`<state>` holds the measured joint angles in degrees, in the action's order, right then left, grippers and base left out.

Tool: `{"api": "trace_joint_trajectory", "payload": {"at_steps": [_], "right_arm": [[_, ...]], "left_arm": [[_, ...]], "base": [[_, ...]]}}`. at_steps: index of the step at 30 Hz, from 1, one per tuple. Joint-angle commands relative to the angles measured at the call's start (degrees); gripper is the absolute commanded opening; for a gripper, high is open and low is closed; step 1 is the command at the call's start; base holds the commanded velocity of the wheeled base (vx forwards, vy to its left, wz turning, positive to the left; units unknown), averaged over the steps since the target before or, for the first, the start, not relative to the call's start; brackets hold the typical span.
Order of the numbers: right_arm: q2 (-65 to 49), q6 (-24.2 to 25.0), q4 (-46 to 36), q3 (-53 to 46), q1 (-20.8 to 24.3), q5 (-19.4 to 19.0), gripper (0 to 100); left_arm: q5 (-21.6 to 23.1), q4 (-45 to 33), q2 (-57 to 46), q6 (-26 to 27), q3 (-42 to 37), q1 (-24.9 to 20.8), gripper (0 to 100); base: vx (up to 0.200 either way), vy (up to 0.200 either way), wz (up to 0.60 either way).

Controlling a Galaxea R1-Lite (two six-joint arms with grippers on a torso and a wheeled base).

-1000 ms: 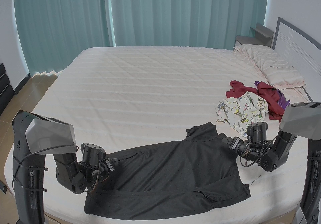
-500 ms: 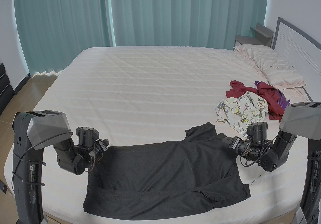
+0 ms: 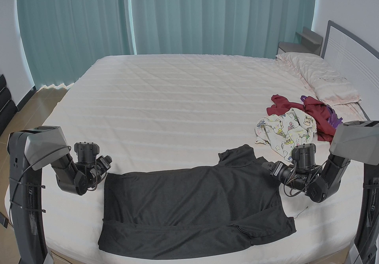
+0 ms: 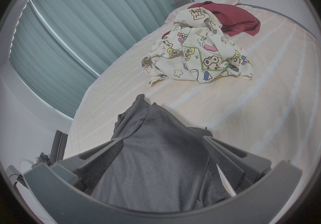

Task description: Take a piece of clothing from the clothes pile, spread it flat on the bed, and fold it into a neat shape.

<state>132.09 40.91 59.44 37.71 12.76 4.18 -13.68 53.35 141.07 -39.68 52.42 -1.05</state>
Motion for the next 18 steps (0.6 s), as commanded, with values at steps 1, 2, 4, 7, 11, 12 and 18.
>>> {"api": "trace_joint_trajectory", "payload": {"at_steps": [1,2,4,7,11,12,18], "right_arm": [[-0.25,-0.57,-0.12,0.26,0.07,-0.40,100],[-0.34,-0.92,-0.20,0.35,-0.02,-0.75,100],[-0.34,-2.77,-0.73,0.26,-0.28,-1.54,100],[-0.25,-5.67,-0.91,0.00,-0.63,-3.21,100],[0.10,-7.34,-0.99,0.61,-0.55,-5.94,100],[0.45,-8.22,-1.08,1.49,-0.37,-6.82,100],[2.65,-9.62,-2.49,4.83,0.07,-8.05,100]], "left_arm": [[7.70,-1.40,-3.96,0.04,-2.32,1.84,100],[10.60,-2.46,-4.93,0.04,-2.59,2.45,100],[15.35,-4.74,-5.89,0.39,-2.67,3.42,100],[20.88,-7.03,-6.33,1.54,-2.41,4.39,100],[24.49,-8.79,-5.19,7.86,-1.88,5.36,100],[24.49,-8.79,-3.78,9.80,-1.18,5.44,100],[24.93,-9.14,-1.94,12.87,-0.65,4.30,100]], "base": [[0.000,0.000,0.00],[0.000,0.000,0.00],[0.000,0.000,0.00],[0.000,0.000,0.00],[0.000,0.000,0.00],[0.000,0.000,0.00],[0.000,0.000,0.00]]}}
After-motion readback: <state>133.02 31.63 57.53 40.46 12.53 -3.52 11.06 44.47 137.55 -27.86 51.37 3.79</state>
